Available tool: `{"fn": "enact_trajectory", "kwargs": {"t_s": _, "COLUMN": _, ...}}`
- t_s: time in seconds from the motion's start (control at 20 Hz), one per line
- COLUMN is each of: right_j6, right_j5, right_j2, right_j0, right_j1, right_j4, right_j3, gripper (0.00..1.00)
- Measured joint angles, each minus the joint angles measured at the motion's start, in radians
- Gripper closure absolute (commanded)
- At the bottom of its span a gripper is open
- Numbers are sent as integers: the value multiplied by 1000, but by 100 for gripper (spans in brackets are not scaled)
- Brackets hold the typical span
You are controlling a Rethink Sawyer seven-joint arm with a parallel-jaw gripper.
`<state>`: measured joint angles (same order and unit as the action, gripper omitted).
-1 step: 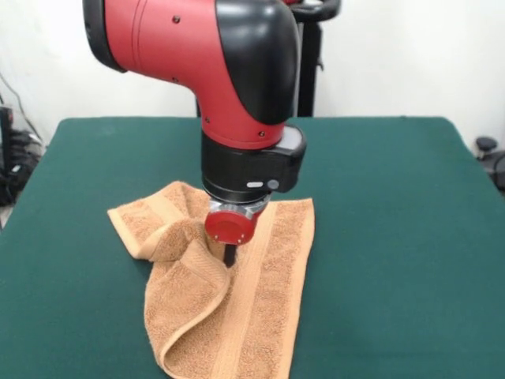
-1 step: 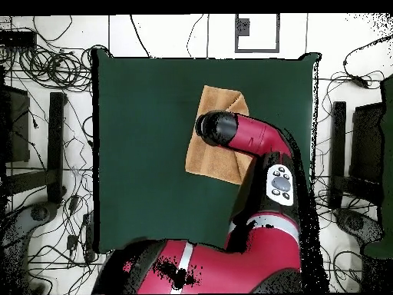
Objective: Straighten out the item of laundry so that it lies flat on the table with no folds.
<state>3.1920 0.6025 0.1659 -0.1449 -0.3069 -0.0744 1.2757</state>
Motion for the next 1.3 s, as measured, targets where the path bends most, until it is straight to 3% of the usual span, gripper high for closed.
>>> {"fn": "enact_trajectory", "kwargs": {"t_s": 0.65, "right_j6": 0, "right_j5": -27, "right_j2": -59, "right_j0": -47, "right_j1": 0, "right_j4": 101, "right_j3": 7, "gripper": 100}}
{"fn": "enact_trajectory", "kwargs": {"t_s": 1.3, "right_j6": -19, "right_j5": -26, "right_j2": -146, "right_j0": -141, "right_j1": -36, "right_j4": 138, "right_j3": 56, "gripper": 100}}
